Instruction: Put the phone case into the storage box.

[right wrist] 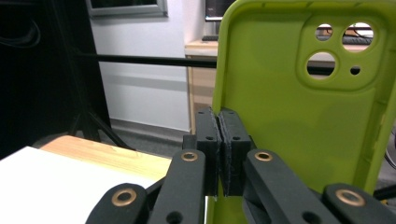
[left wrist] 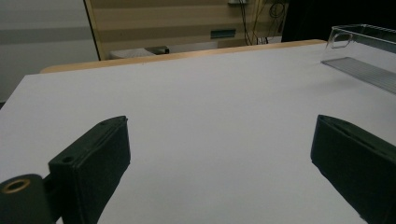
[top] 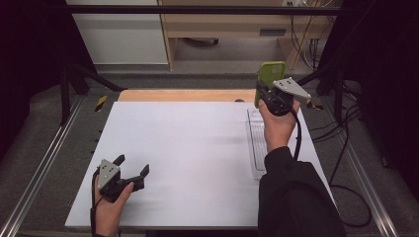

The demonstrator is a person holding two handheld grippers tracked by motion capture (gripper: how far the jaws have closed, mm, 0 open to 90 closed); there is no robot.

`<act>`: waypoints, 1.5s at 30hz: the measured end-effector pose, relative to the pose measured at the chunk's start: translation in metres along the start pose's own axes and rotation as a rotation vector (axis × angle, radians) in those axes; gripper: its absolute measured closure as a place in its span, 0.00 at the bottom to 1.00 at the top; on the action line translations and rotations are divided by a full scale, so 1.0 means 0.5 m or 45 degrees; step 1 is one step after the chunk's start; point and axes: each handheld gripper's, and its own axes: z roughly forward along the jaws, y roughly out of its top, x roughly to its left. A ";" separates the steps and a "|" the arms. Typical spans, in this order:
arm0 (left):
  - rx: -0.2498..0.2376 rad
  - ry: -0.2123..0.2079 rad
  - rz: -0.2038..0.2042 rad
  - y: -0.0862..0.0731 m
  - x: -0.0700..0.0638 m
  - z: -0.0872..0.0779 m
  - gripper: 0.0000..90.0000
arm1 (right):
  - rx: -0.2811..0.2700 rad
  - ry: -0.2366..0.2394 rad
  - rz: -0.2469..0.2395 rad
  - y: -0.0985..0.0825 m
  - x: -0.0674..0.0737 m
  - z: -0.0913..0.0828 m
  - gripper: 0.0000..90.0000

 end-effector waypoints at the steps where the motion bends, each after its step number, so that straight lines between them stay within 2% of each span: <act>1: 0.002 0.002 0.000 0.000 0.002 -0.001 0.05 | 0.006 -0.004 0.000 -0.002 -0.002 0.003 0.98; 5: -0.002 0.002 -0.005 0.000 0.004 -0.002 0.05 | 0.038 -0.034 -0.002 -0.018 -0.015 0.020 0.98; 11: -0.003 0.002 -0.008 0.000 0.006 -0.001 0.05 | 0.078 -0.048 0.034 -0.045 -0.029 0.047 0.98; 12: -0.004 0.005 -0.010 0.000 0.005 -0.001 0.05 | 0.081 -0.045 0.066 -0.050 -0.030 0.051 0.98; 13: -0.008 0.012 -0.006 0.001 0.005 -0.001 0.04 | 0.084 -0.049 0.071 -0.052 -0.030 0.053 0.98; 15: -0.017 0.018 -0.007 0.002 0.005 -0.002 0.04 | 0.101 -0.068 0.025 -0.058 -0.027 0.060 0.98; 17: -0.019 0.017 -0.003 0.003 0.005 -0.002 0.04 | 0.102 -0.074 0.024 -0.063 -0.026 0.065 0.98; 19: -0.015 0.016 -0.005 0.002 0.005 -0.003 0.04 | 0.115 -0.082 -0.003 -0.067 -0.025 0.069 0.98; 34: -0.036 0.017 -0.026 0.003 0.007 -0.002 0.04 | 0.150 -0.085 0.049 -0.095 -0.033 0.080 0.98; 38: -0.040 0.019 -0.026 0.004 0.007 -0.004 0.04 | 0.160 -0.082 0.082 -0.105 -0.033 0.082 0.98; 45: -0.039 0.023 -0.035 0.003 0.009 -0.004 0.04 | 0.188 -0.092 0.091 -0.122 -0.036 0.081 0.98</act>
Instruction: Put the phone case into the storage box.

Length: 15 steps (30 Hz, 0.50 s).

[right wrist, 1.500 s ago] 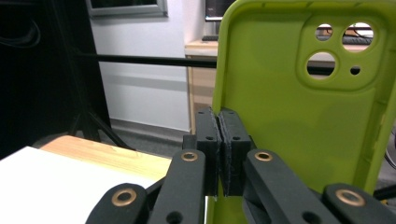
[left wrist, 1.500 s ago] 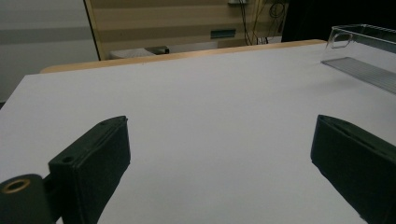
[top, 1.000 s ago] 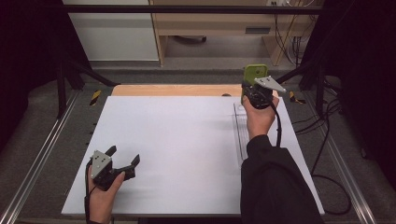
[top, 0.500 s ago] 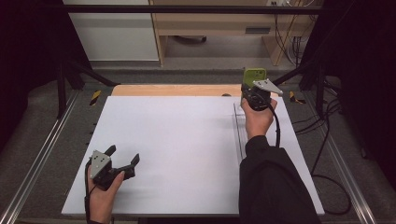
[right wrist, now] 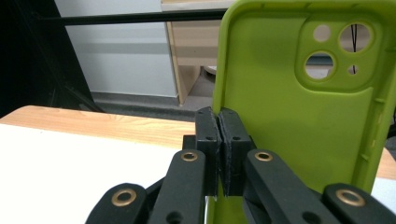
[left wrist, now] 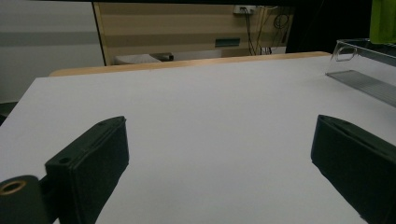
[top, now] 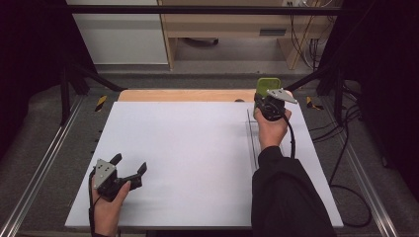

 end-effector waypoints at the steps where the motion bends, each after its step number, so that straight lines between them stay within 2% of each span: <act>1: -0.001 0.000 -0.003 0.000 0.000 0.001 0.04 | 0.005 0.000 0.001 -0.001 -0.001 0.001 0.98; 5: 0.008 0.003 0.002 -0.002 0.002 0.004 0.04 | 0.031 0.009 -0.023 -0.007 0.001 0.004 0.98; 6: 0.005 0.000 -0.012 -0.003 0.004 0.003 0.04 | 0.032 0.013 -0.020 -0.010 0.002 0.003 0.98; 12: 0.011 0.005 0.001 -0.004 0.004 0.003 0.04 | 0.044 0.011 0.003 -0.037 0.006 0.009 0.98; 15: 0.008 0.006 0.002 -0.004 0.003 0.000 0.04 | 0.051 0.006 -0.006 -0.046 0.008 0.010 0.98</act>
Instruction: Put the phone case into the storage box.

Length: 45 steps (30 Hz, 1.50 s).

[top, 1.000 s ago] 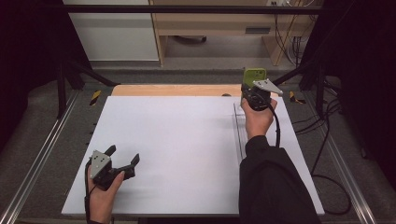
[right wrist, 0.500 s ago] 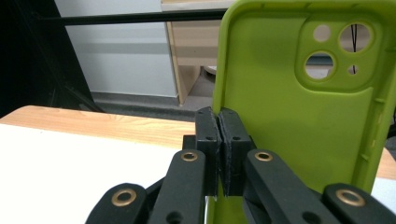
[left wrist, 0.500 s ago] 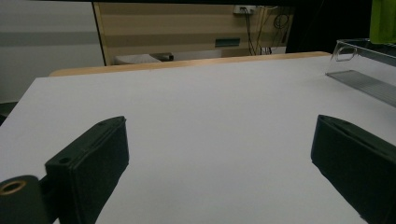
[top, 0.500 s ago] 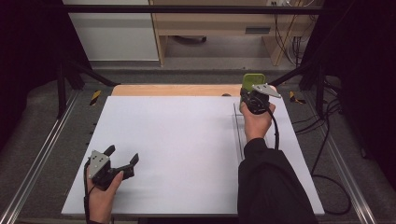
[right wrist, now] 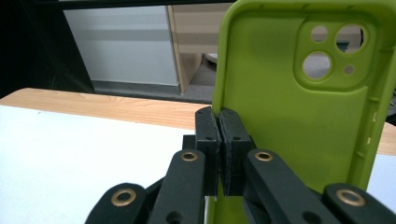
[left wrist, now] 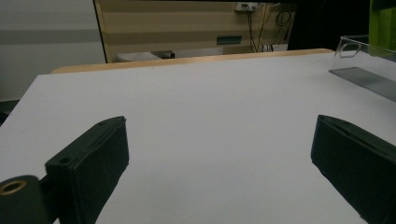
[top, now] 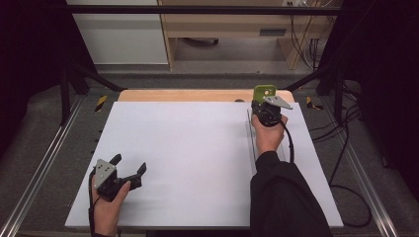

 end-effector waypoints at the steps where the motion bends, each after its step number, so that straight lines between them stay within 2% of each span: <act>1: 0.001 -0.002 0.005 0.000 -0.001 0.000 0.04 | -0.004 0.000 0.005 -0.001 0.000 0.000 0.98; 14: -0.012 0.002 0.011 0.002 -0.002 -0.002 0.05 | -0.033 -0.023 -0.008 0.001 -0.009 -0.014 0.98; 24: -0.015 0.004 0.009 0.004 -0.001 -0.003 0.05 | -0.051 -0.029 -0.008 -0.007 -0.007 0.000 0.98; 32: -0.030 0.004 -0.008 0.005 0.001 -0.004 0.05 | -0.035 -0.034 -0.025 -0.015 -0.003 0.009 0.98; 37: -0.028 0.008 0.012 0.006 -0.003 -0.008 0.04 | -0.026 -0.035 -0.050 -0.017 -0.002 0.011 0.98; 39: -0.041 0.001 -0.017 0.006 -0.002 -0.007 0.05 | -0.019 -0.037 -0.050 -0.019 -0.002 0.012 0.98; 42: -0.019 -0.007 -0.002 0.003 -0.006 0.000 0.05 | -0.015 -0.037 -0.048 -0.021 -0.003 0.016 0.98; 45: -0.036 -0.005 0.011 0.007 -0.009 -0.005 0.05 | -0.013 -0.031 -0.056 -0.024 -0.002 0.021 0.98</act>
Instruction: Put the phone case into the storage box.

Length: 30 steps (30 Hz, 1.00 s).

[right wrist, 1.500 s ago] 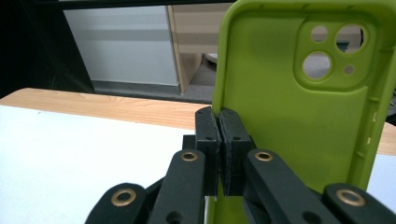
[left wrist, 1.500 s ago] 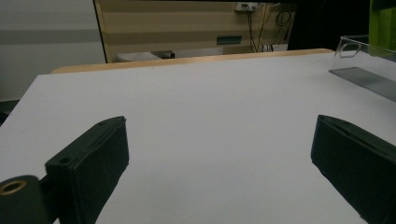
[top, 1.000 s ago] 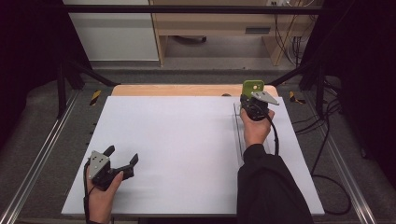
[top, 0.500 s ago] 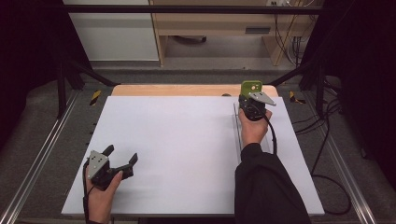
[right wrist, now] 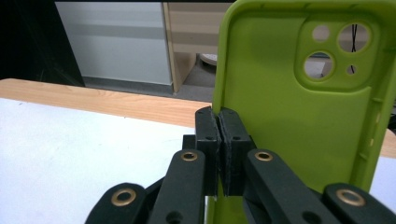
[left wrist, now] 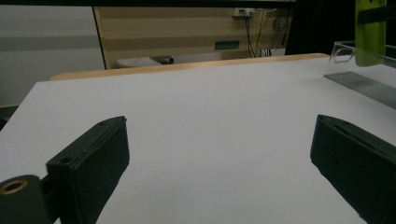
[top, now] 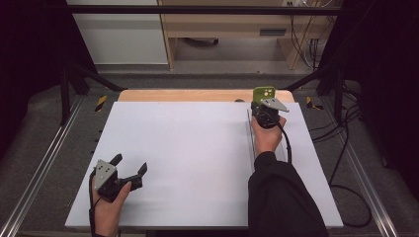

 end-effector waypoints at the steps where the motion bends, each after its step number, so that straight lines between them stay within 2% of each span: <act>1: 0.000 0.001 0.000 0.001 0.000 0.000 0.05 | 0.003 0.001 0.005 -0.002 0.001 0.003 0.98; 4: 0.007 0.006 -0.006 -0.001 0.003 0.000 0.04 | 0.004 0.005 0.025 -0.007 0.002 0.009 0.98; 8: 0.001 0.004 -0.019 -0.001 0.005 0.000 0.04 | 0.007 0.008 0.020 -0.008 0.006 0.014 0.98; 16: 0.004 0.012 0.000 0.000 0.005 -0.002 0.04 | 0.013 -0.005 0.032 -0.011 -0.002 0.018 0.98; 24: -0.002 0.028 0.005 0.001 0.007 -0.005 0.04 | 0.019 -0.007 0.033 -0.015 0.005 0.030 0.98; 30: -0.002 0.031 0.018 0.003 0.004 -0.006 0.05 | 0.020 -0.031 0.049 -0.015 0.001 0.033 0.98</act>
